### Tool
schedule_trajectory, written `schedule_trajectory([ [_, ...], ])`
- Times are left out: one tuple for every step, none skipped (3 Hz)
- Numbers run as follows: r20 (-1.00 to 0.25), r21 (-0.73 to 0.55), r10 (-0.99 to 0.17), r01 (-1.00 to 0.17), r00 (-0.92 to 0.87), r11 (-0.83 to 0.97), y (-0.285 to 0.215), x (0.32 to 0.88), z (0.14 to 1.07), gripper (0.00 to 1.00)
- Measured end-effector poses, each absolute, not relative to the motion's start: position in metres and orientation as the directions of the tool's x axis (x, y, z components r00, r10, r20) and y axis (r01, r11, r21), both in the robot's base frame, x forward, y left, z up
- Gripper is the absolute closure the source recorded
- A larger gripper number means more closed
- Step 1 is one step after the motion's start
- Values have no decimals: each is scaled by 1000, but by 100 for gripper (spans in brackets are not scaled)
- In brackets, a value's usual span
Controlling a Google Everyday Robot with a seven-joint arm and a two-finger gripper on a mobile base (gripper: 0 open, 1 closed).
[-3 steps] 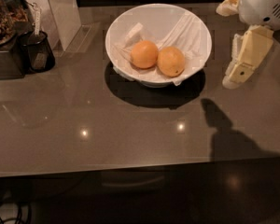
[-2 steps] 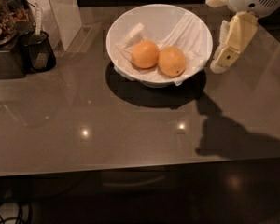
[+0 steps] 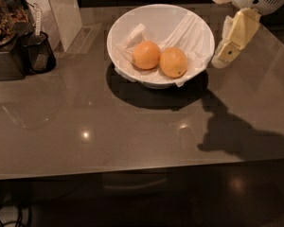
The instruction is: Pick orange from white bowl
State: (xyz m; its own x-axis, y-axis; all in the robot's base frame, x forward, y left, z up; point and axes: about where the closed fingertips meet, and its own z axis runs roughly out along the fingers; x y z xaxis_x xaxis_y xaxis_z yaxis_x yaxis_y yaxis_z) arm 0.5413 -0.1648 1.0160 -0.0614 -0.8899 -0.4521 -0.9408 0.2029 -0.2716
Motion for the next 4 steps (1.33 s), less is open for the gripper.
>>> schedule_trajectory([
  [-490,-242,-867,-942,-88,233,-170,573,1007,0],
  [-512,-216,-854,-948,-95,235,-166,600,997,0],
  [-517,-224,-851,-945,-91,238,-165,604,998,19],
  [-517,-224,-851,-945,-91,238,-165,604,998,42],
])
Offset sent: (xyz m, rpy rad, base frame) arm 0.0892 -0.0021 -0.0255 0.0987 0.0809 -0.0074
